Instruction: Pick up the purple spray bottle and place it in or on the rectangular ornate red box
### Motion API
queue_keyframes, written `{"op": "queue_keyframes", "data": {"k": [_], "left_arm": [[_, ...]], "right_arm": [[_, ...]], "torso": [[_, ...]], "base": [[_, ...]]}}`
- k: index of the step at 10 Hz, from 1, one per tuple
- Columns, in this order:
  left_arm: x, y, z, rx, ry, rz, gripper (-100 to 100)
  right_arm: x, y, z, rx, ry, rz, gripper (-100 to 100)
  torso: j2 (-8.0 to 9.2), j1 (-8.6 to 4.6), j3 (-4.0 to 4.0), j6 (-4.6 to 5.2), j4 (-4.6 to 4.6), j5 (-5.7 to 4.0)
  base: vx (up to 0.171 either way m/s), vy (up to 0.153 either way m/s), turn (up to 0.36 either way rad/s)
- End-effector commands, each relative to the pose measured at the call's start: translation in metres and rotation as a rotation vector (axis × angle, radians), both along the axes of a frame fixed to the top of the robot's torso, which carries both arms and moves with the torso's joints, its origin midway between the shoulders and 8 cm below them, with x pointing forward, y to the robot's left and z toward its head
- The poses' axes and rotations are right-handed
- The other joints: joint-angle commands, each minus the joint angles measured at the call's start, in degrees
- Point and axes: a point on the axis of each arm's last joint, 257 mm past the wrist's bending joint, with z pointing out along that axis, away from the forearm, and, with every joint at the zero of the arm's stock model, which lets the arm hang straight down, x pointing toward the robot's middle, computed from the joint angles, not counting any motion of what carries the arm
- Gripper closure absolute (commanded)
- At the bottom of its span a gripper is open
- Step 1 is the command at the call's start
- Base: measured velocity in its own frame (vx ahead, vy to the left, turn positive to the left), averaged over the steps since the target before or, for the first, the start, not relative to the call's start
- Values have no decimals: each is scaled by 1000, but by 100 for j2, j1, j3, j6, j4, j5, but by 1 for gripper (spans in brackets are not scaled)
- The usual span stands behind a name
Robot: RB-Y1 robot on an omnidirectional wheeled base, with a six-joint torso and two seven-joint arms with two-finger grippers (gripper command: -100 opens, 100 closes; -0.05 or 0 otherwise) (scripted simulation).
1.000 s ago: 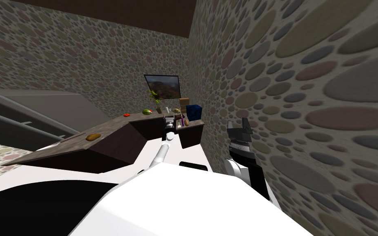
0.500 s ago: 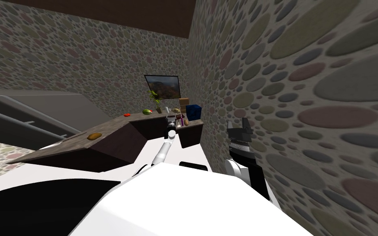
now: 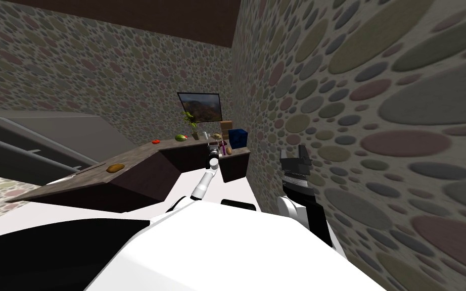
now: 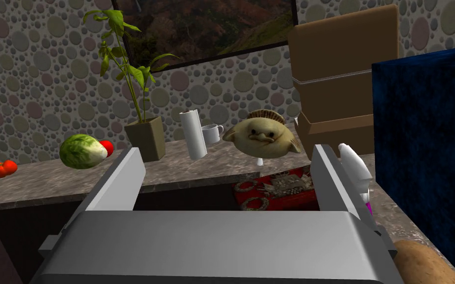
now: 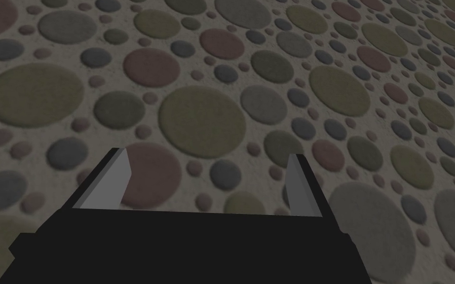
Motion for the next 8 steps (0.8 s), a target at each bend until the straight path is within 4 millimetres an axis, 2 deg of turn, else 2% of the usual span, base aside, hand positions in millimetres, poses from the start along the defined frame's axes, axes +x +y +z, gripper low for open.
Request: {"op": "queue_keyframes", "data": {"k": [1,6,7,8], "left_arm": [[7,2,-12,-38,24,-6,-100],[37,-8,-39,-127,100,-20,-100],[38,-6,-50,-153,121,-21,-100],[45,-11,-50,-170,131,-24,-100]], "right_arm": [[0,0,0,0,0,0,0],[0,0,0,0,0,0,0],[0,0,0,0,0,0,0],[0,0,0,0,0,0,0]], "torso": [[0,0,0,0,0,0],[-3,4,-2,-2,-1,1],[-3,3,-2,-1,-1,0],[-3,5,-2,-2,-1,1]], "base": [[-5,-16,-10],[1,-14,-23],[4,-9,-19],[7,-9,-33]]}}
